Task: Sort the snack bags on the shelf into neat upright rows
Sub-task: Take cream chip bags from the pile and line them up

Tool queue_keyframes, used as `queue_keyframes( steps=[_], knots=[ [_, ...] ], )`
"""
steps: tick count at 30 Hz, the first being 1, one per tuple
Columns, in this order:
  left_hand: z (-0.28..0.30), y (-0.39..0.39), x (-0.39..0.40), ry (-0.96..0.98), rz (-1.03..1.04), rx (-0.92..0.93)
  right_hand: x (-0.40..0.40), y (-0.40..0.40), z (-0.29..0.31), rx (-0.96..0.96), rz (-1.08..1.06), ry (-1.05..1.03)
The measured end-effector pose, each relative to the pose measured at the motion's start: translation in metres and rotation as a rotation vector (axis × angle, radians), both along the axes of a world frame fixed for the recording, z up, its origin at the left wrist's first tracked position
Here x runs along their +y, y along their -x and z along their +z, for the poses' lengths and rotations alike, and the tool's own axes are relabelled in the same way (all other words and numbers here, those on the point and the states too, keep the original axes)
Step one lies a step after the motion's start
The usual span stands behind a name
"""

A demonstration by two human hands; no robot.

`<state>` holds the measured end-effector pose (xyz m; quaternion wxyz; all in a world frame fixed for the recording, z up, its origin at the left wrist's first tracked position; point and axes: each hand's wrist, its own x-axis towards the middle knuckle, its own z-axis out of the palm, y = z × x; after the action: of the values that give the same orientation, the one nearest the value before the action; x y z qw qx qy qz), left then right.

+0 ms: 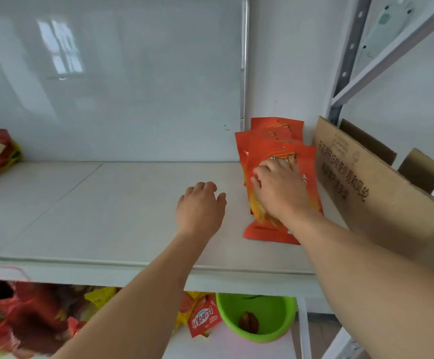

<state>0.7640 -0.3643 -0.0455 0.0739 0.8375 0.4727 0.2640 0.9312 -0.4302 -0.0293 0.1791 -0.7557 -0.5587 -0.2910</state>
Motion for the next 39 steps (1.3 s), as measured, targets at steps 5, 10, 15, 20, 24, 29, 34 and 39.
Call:
queue_keyframes(
  steps=[5,10,15,20,24,29,34,39],
  knots=[
    [-0.003,0.107,0.034,-0.253,0.005,0.28,0.03,0.102,-0.004,-0.063,0.152,0.179],
    [0.002,0.204,0.059,-0.311,0.028,0.432,0.062,0.189,-0.01,-0.029,0.223,0.244],
    [0.006,0.302,0.091,-0.338,0.09,0.487,0.106,0.282,-0.01,-0.013,0.288,0.26],
    [0.009,0.366,0.126,-0.346,0.172,0.48,0.155,0.347,-0.007,-0.013,0.352,0.265],
    [0.01,0.408,0.163,-0.365,0.222,0.48,0.206,0.387,-0.003,-0.027,0.401,0.253],
    [0.012,0.451,0.228,-0.378,0.309,0.462,0.283,0.43,-0.005,-0.02,0.455,0.225],
    [0.023,0.481,0.294,-0.338,0.36,0.459,0.367,0.466,0.006,0.007,0.511,0.2],
    [0.029,0.526,0.356,-0.317,0.436,0.378,0.436,0.51,0.02,0.043,0.526,0.18]
  ],
)
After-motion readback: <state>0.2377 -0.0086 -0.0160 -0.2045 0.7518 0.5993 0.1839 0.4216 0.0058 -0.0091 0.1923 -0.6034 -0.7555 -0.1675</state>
